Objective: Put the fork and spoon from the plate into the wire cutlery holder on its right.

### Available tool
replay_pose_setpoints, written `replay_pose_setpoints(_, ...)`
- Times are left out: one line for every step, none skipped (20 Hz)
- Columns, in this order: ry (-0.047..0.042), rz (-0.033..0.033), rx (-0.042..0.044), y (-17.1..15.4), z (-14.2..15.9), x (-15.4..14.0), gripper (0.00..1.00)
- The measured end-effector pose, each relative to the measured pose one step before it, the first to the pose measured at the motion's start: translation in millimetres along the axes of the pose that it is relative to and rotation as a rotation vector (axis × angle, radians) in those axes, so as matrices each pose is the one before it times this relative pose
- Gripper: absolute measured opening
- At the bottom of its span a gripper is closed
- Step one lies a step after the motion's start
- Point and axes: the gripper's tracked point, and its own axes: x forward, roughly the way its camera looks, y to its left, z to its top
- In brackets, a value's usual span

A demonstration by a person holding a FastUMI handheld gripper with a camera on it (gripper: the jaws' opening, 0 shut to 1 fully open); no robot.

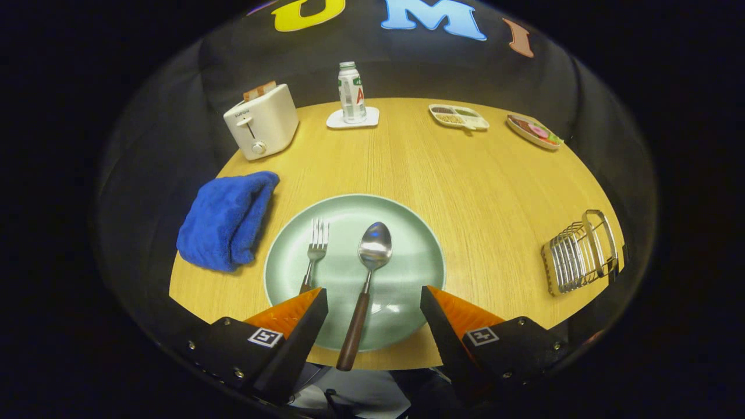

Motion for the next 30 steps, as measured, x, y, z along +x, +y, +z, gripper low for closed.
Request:
replay_pose_setpoints(0.02116, 0.00272, -0.00289, 1.26, -4.74, 5.08, 0.98)
replay_pose_setpoints(0.00836, 0.01338, -0.00101, 3.33, 0.34, 2.57, 0.99)
replay_pose_setpoints(0.00891, 0.00493, -0.00090, 2.48, -0.69, 5.55, 0.98)
replay_pose_setpoints(0.00776, -0.00030, -0.00600, 0.99, 0.28, 1.07, 0.98)
replay_pose_setpoints(0.00805, -0.00618, -0.00703, 0.53, -0.62, 6.01, 0.98)
replay_pose_setpoints(0.00709, -0.00313, -0.00743, 1.30, 0.43, 1.72, 0.98)
replay_pose_setpoints(0.00634, -0.00387, -0.00381, 0.95, -0.91, 1.94, 0.98)
replay_pose_setpoints(0.00592, -0.00110, -0.00153, 1.06, -0.69, 2.75, 0.98)
replay_pose_setpoints(0.01183, -0.00178, -0.00193, 0.42, -1.88, 2.27, 0.98)
replay_pose_setpoints(-0.00002, -0.01660, -0.00786, -3.49, 0.90, 0.58, 0.98)
replay_pose_setpoints(0.00169, -0.00490, 0.00207, -1.41, 0.83, 0.34, 0.88)
replay_pose_setpoints(0.00027, -0.00177, 0.00867, -0.04, 1.00, -0.51, 0.83)
replay_pose_setpoints(0.00098, -0.01344, 0.00840, -2.48, -0.09, 2.66, 0.82)
replay_pose_setpoints(0.00501, -0.02638, -0.00356, -5.71, 0.02, -1.03, 0.82)
replay_pose_setpoints(-0.00234, -0.00290, -0.00021, -1.66, 0.32, 0.93, 0.67)
replay_pose_setpoints(0.00606, -0.00353, 0.00259, -0.37, 0.40, 0.23, 0.59)
replay_pose_setpoints(-0.00571, 0.00712, 0.01092, 1.08, 0.59, 3.23, 0.57)
replay_pose_setpoints(-0.00089, 0.00847, 0.01100, 2.19, 1.49, -0.21, 0.40)
replay_pose_setpoints(0.00250, 0.00032, 0.00673, -1.41, 0.11, -1.26, 0.24)
replay_pose_setpoints(-0.00192, -0.00192, 0.00866, -0.39, 0.67, 0.41, 0.24)
replay_pose_setpoints(-0.00735, 0.00201, 0.00076, 0.11, 1.17, 0.64, 0.24)
replay_pose_setpoints(0.00438, 0.00455, -0.01063, 0.88, 0.04, 2.25, 0.14)
replay_pose_setpoints(-0.00096, 0.00513, -0.00126, -1.10, -0.27, -3.48, 0.04)
replay_pose_setpoints(-0.00278, 0.00262, 0.00817, -0.76, 1.36, -0.12, 0.03)
replay_pose_setpoints(0.00210, 0.00038, 0.00834, -0.15, -0.08, 1.56, 0.03)
replay_pose_setpoints(-0.00647, -0.00093, 0.00772, 0.27, 1.26, -1.17, 0.03)
replay_pose_setpoints(-0.00038, -0.00109, 0.00255, 0.22, -0.61, 0.45, 0.03)
replay_pose_setpoints(-0.00610, 0.00285, 0.00132, 1.02, 1.82, -1.48, 0.04)
replay_pose_setpoints(-0.00856, 0.00642, -0.00092, 1.48, 1.91, -2.18, 0.03)
replay_pose_setpoints(-0.02055, -0.00008, -0.00630, 0.65, 6.51, -4.52, 0.03)
